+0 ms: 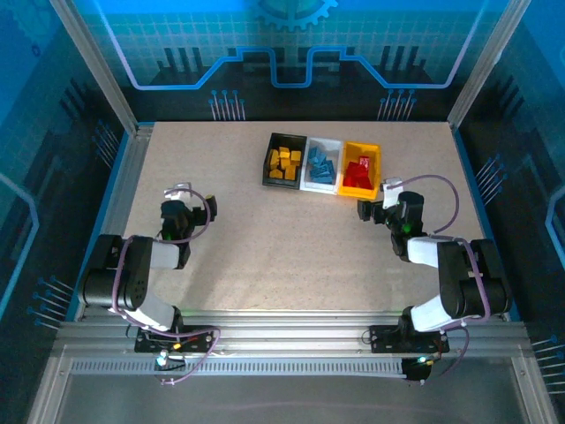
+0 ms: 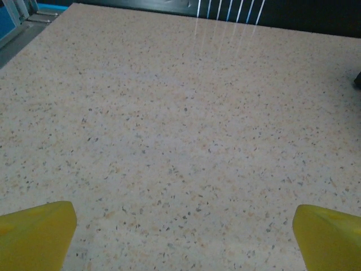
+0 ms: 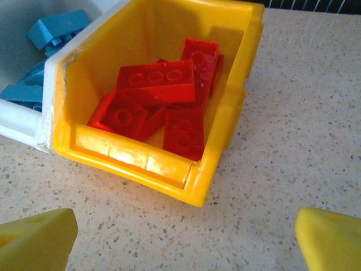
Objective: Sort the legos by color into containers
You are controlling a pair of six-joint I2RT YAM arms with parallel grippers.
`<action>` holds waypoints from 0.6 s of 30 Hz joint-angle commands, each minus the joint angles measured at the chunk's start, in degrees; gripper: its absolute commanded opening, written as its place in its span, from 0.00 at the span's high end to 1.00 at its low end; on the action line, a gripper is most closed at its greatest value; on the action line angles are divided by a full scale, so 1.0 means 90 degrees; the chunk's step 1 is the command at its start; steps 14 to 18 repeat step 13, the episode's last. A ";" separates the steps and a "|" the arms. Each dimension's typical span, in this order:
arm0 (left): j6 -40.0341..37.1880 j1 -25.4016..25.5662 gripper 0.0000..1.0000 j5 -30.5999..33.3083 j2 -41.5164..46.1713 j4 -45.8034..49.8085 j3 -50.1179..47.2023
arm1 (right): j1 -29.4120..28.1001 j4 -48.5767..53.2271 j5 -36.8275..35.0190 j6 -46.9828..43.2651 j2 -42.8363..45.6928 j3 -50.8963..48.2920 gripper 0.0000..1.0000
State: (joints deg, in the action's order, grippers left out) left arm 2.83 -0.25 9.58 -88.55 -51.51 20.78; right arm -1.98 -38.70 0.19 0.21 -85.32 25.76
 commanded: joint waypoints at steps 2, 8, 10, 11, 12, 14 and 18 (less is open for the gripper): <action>-0.0186 0.0075 0.01 -0.0092 -0.0023 -0.0282 0.0046 | -0.0078 -0.0515 -0.0069 -0.0099 -0.0100 -0.0118 0.00; -0.0365 0.0081 0.01 -0.0596 -0.0024 -0.0051 0.0158 | -0.0073 -0.0493 -0.0050 -0.0092 -0.0110 -0.0110 0.00; -0.0351 0.0060 0.01 -0.0639 -0.0024 -0.0019 0.0173 | -0.0065 -0.0485 -0.0047 -0.0087 -0.0110 -0.0098 0.00; -0.0346 0.0062 0.01 -0.0641 -0.0026 -0.0019 0.0173 | -0.0059 -0.0479 -0.0040 -0.0091 -0.0110 -0.0091 0.00; -0.0354 0.0065 0.01 -0.0636 -0.0019 -0.0033 0.0166 | -0.0061 -0.0485 -0.0035 -0.0089 -0.0110 -0.0106 0.00; -0.0363 0.0066 0.01 -0.0638 -0.0016 -0.0067 0.0153 | -0.0062 -0.0495 -0.0038 -0.0085 -0.0110 -0.0103 0.00; -0.0363 0.0066 0.01 -0.0638 -0.0016 -0.0067 0.0153 | -0.0062 -0.0495 -0.0038 -0.0085 -0.0110 -0.0103 0.00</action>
